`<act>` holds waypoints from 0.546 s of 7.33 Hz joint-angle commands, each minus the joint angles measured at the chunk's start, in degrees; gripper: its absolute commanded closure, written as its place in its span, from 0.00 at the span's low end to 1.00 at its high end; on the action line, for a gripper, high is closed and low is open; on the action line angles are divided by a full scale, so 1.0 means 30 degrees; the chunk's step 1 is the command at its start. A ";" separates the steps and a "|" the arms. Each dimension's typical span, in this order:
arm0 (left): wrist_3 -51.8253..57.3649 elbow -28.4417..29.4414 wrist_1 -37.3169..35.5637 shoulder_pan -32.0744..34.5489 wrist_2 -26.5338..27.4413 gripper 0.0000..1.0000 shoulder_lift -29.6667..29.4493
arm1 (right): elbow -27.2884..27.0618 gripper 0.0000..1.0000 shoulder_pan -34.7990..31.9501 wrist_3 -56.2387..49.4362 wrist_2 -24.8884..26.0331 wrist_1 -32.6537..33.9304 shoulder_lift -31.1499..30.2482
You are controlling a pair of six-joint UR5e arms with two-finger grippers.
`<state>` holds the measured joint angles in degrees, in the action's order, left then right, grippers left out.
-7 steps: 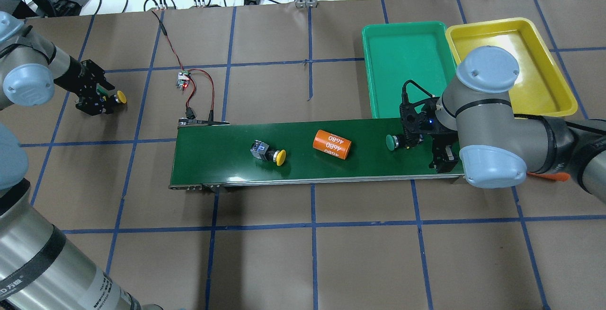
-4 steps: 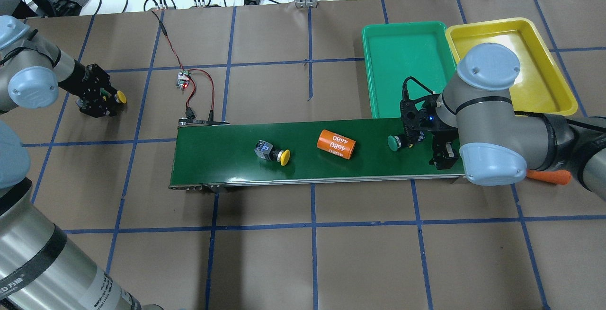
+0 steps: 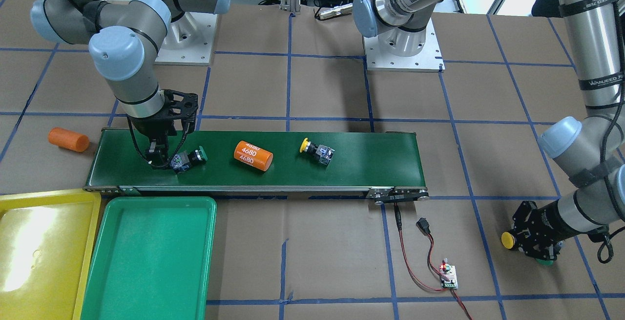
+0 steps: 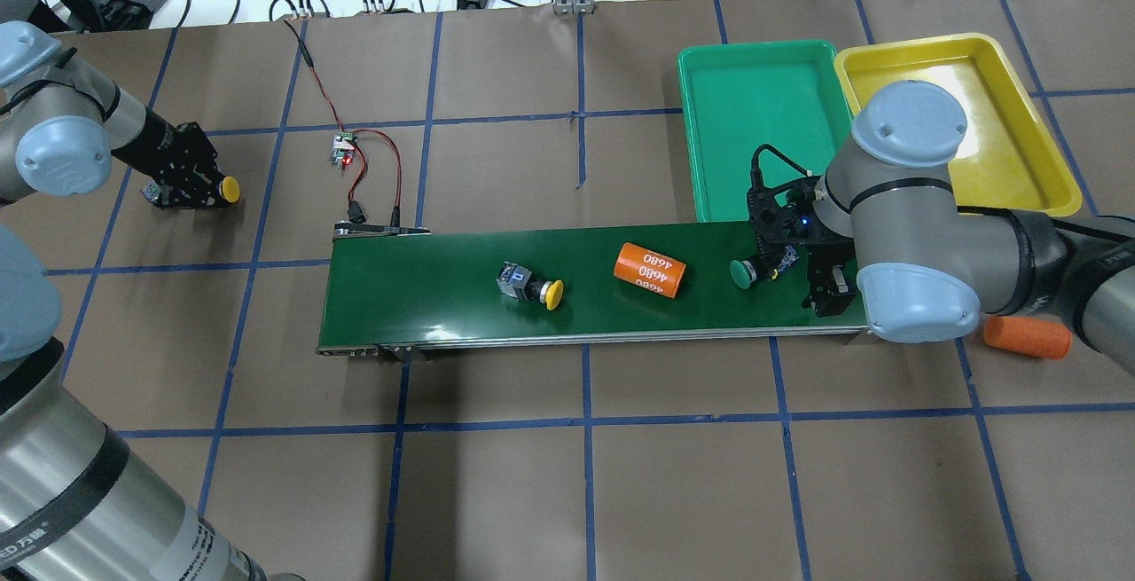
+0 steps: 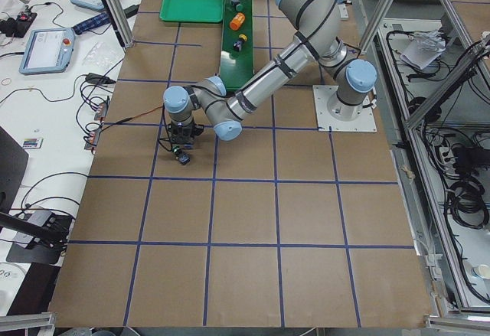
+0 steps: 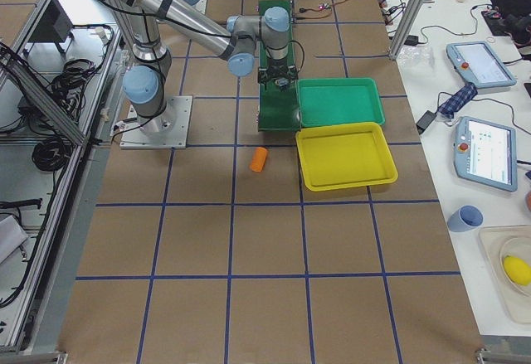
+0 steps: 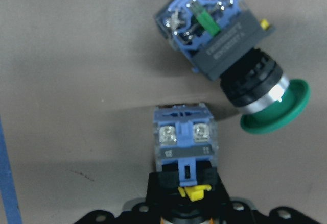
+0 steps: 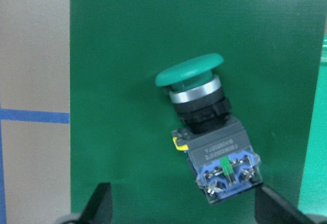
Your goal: Sort buttons by color to trays
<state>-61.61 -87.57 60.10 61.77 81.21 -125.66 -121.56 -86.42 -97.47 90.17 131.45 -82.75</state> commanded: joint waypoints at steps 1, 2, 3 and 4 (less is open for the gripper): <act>-0.0204 -0.0163 0.1900 0.0997 0.0145 1.00 0.1446 | 0.0147 0.01 -0.0020 -0.0115 0.0002 0.0013 0.0072; -0.0321 -0.0573 0.3620 0.1757 0.0146 1.00 0.2848 | 0.0583 0.02 -0.0020 -0.0638 0.0002 -0.0016 0.0304; -0.0322 -0.1244 0.5870 0.2432 0.0059 1.00 0.4457 | 0.0617 0.02 -0.0020 -0.0730 -0.0027 -0.0046 0.0394; -0.0467 -0.2266 0.6299 0.3657 0.0000 1.00 0.5953 | 0.0559 0.02 -0.0049 -0.0702 -0.0028 -0.0046 0.0395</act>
<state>-62.61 -91.15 74.88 68.85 81.42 -113.58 -119.97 -86.51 -99.34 90.12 131.36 -81.75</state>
